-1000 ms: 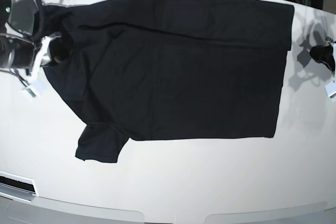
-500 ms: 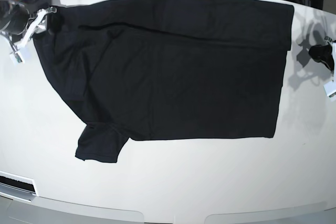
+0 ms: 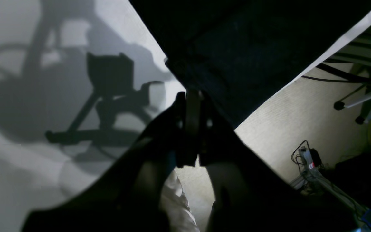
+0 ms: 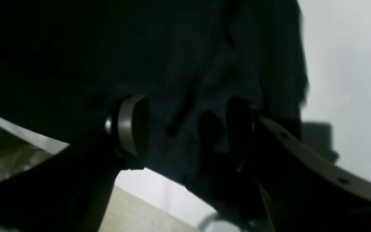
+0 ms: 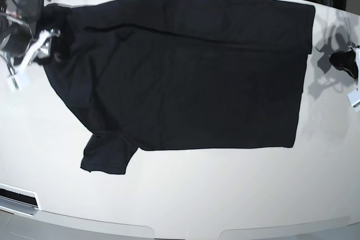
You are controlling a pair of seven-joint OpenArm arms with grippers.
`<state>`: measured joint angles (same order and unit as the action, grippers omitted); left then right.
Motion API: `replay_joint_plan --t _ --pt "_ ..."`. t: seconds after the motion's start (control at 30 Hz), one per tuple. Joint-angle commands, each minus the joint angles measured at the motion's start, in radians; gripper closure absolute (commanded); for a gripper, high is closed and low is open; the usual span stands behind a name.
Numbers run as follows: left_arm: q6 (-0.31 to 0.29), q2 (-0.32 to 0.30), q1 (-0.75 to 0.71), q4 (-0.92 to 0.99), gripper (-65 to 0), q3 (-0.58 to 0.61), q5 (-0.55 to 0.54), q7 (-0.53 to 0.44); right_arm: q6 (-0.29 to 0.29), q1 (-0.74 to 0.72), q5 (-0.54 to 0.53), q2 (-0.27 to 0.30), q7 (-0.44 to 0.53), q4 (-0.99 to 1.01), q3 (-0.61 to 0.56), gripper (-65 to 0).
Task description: Layout the t-shirt on the table in an organized manner, then fold the t-shirt properly
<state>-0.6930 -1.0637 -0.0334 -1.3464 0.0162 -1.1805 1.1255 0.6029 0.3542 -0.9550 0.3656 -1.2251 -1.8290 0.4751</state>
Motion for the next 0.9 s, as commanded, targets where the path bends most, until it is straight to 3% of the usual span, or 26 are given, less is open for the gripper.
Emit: replay_joint_plan --t 0.0,0.2,0.37,0.53,0.73,0.87 --pt "-0.005 -0.028 0.014 -0.008 0.0 -0.012 -0.01 -0.004 -0.001 -0.007 -0.021 0.014 0.006 -0.031 0.009 -39.0" --pt "-0.005 -0.005 0.014 -0.008 0.0 -0.012 -0.01 -0.005 -0.053 0.04 0.024 0.005 0.0 -0.186 0.009 -39.0" --pt "-0.005 0.037 0.014 -0.008 0.0 -0.012 -0.004 -0.004 -0.067 0.165 0.201 -0.069 0.042 -0.327 0.009 -38.9" --pt "-0.005 0.049 0.015 -0.008 0.0 -0.012 0.002 -0.004 -0.201 0.25 0.437 -0.124 0.161 -0.333 0.009 -38.9" --pt "-0.005 0.047 0.014 -0.008 0.0 -0.012 0.003 -0.003 -0.245 0.266 0.465 -0.124 0.208 -0.255 0.009 -39.0" --pt "-0.005 0.056 0.014 -0.008 0.0 -0.012 -0.012 -0.009 -0.246 0.244 0.456 -0.124 0.228 -0.139 0.009 -38.9"
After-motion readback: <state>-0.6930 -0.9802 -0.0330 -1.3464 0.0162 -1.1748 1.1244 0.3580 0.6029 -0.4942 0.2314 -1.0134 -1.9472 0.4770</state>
